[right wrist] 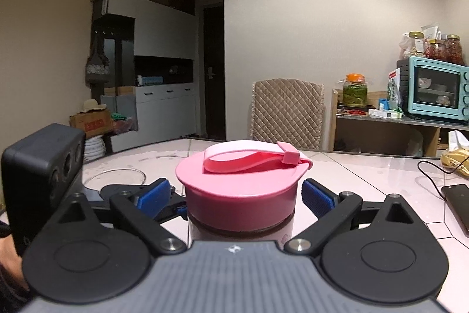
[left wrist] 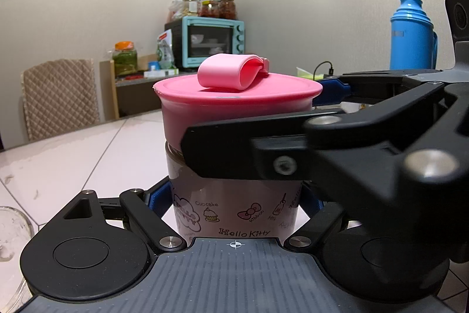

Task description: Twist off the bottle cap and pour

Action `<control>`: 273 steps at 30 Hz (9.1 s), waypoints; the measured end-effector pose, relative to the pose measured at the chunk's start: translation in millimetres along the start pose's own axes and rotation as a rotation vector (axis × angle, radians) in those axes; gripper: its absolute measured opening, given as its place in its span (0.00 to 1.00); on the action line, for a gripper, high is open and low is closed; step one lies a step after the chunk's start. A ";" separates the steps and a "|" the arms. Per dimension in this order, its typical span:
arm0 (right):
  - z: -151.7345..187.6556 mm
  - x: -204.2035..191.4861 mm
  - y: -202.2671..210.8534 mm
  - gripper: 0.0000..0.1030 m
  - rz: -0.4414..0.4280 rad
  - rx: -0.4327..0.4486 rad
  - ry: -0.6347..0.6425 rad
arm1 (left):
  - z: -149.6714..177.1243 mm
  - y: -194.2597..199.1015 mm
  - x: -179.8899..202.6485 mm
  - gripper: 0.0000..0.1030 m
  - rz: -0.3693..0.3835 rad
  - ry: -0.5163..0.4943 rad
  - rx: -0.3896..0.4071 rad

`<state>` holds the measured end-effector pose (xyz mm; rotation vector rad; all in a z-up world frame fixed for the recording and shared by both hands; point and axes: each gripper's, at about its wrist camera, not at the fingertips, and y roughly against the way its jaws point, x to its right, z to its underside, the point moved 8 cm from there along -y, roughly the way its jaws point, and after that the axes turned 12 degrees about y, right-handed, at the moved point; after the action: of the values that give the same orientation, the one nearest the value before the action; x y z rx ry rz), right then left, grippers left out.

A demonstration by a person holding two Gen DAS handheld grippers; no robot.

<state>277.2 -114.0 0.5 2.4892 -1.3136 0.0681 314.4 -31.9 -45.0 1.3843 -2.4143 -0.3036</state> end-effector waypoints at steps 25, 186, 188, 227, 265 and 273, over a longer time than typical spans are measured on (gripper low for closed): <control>2.5 22.0 -4.9 0.82 -0.248 0.028 0.082 | 0.8 -0.8 0.9 0.87 0.000 0.001 0.000; -18.3 37.1 3.9 0.97 -0.402 0.070 0.106 | 7.7 0.5 5.1 0.87 0.002 0.002 0.001; -19.6 37.6 9.1 0.97 -0.372 0.065 0.093 | 7.5 0.5 4.4 0.87 0.002 0.003 0.000; -9.7 2.0 4.0 0.96 0.008 0.011 0.052 | 7.1 1.5 5.9 0.87 0.002 0.003 0.000; -3.0 27.4 -4.9 0.83 -0.362 0.108 0.097 | 6.9 2.4 3.2 0.87 0.002 0.003 0.000; -5.9 34.3 -5.5 0.83 -0.419 0.126 0.097 | 6.8 2.8 2.1 0.87 0.003 0.004 0.000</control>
<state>302.0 -136.6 11.2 2.7746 -0.7498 0.1749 308.5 -32.2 -49.9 1.3793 -2.4128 -0.2995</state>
